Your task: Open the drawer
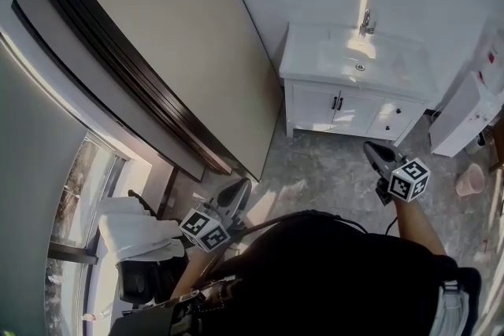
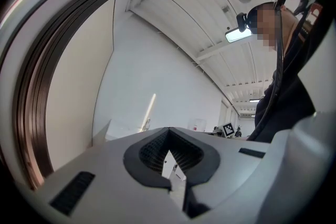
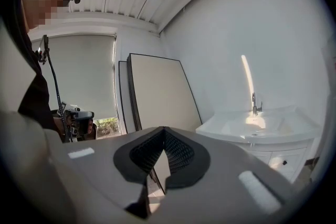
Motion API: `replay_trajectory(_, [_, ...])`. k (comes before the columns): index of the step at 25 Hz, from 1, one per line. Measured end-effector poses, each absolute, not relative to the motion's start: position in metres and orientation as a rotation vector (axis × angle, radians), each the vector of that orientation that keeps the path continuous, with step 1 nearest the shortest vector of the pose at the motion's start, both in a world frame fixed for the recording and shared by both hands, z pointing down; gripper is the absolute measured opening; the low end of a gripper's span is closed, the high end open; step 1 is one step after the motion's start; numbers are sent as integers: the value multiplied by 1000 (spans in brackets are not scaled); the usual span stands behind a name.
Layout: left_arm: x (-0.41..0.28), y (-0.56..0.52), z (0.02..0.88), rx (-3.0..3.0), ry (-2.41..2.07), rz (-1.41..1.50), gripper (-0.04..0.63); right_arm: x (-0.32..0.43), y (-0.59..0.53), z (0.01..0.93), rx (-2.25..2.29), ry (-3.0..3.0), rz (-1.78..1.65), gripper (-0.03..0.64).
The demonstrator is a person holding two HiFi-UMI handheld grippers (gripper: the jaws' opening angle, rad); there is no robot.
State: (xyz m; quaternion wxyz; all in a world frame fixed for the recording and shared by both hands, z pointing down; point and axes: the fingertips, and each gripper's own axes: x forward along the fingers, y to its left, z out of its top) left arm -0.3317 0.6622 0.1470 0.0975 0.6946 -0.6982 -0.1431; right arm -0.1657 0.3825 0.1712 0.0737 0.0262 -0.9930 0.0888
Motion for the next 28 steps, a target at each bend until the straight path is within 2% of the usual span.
replay_trajectory(17, [-326, 466, 114, 1950, -2216, -421, 2, -203, 168, 157, -119, -3010, 295, 2])
replay_trajectory(28, [-344, 383, 122, 1999, -2134, -391, 2, -199, 99, 180, -23, -2993, 349, 2])
